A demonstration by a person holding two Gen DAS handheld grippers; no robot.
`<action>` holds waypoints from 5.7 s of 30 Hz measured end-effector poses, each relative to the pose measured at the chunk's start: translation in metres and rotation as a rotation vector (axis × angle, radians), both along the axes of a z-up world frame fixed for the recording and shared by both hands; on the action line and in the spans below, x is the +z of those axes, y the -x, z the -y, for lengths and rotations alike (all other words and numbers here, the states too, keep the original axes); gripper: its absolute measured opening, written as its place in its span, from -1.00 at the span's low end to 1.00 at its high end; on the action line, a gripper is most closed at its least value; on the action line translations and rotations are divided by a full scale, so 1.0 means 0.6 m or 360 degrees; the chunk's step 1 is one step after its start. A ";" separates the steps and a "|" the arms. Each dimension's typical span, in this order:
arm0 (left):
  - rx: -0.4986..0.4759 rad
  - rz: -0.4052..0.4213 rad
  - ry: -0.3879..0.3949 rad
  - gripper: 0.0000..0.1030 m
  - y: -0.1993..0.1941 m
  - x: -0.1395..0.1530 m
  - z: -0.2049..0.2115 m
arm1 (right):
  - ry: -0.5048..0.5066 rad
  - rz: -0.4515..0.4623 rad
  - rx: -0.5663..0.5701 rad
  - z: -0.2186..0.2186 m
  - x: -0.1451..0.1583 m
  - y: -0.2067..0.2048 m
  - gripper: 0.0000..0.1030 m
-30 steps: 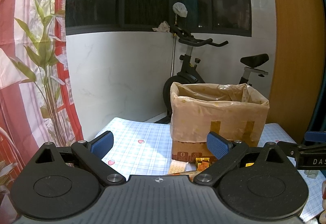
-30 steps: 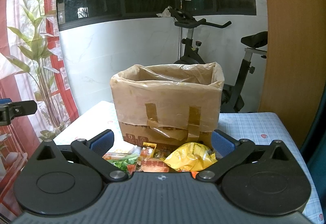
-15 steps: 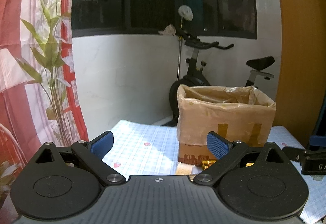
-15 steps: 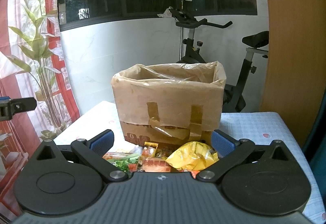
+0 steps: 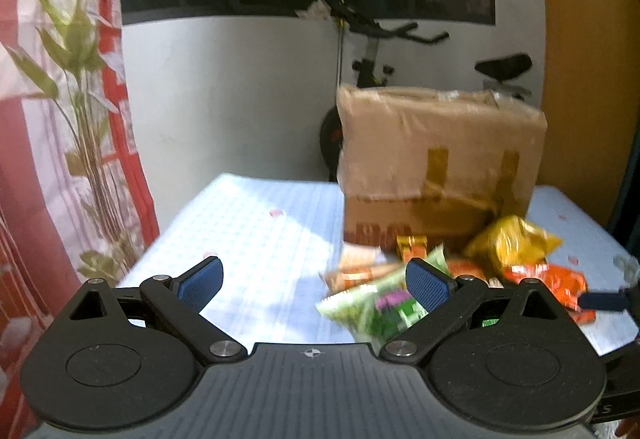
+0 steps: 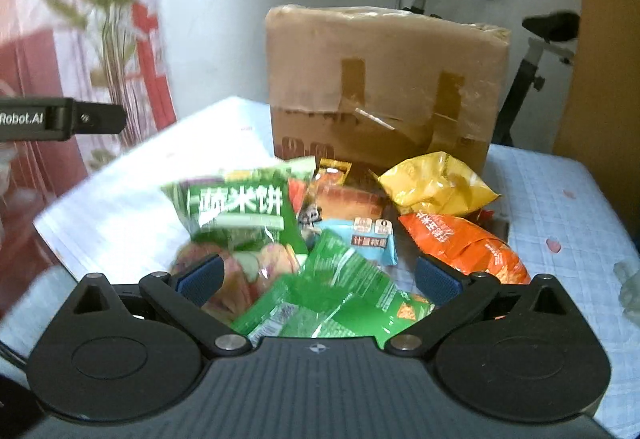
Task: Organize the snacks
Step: 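Lower both tools to the snack pile and close on green cracker bags, then lift the green bags with both tools and carry them over the box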
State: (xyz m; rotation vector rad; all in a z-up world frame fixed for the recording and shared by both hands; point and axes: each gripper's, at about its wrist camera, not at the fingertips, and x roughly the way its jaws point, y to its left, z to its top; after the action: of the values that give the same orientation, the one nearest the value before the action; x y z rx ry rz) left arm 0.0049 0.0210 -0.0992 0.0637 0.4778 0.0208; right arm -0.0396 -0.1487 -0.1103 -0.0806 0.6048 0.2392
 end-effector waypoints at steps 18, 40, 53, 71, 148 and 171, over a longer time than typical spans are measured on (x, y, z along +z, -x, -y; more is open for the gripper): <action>-0.0002 -0.0279 0.0133 0.92 -0.017 -0.072 -0.012 | 0.0431 0.0108 0.0251 -0.047 -0.064 0.046 1.00; -0.0039 -0.0323 0.0136 0.92 -0.014 -0.075 0.006 | 0.0475 -0.0036 0.0253 -0.026 -0.090 0.042 1.00; -0.0150 -0.0367 0.0238 0.92 -0.062 -0.093 0.007 | 0.0547 0.0029 0.0212 -0.007 -0.113 -0.029 1.00; -0.0288 -0.0464 0.0476 0.69 -0.125 -0.159 -0.003 | 0.0249 -0.0017 0.0149 0.029 -0.095 -0.035 0.77; -0.0265 0.0361 0.0192 0.43 -0.191 0.115 0.030 | -0.0415 0.0563 -0.0061 0.200 0.195 -0.178 0.77; -0.0296 0.0216 0.0105 0.44 -0.417 0.126 0.085 | -0.0374 0.0420 0.0022 0.192 0.189 -0.476 0.82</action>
State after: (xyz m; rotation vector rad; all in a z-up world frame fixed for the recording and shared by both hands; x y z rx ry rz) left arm 0.2553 -0.0299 -0.0237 0.0416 0.3352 -0.1721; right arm 0.2463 -0.2642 0.0030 0.1092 0.3110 0.3059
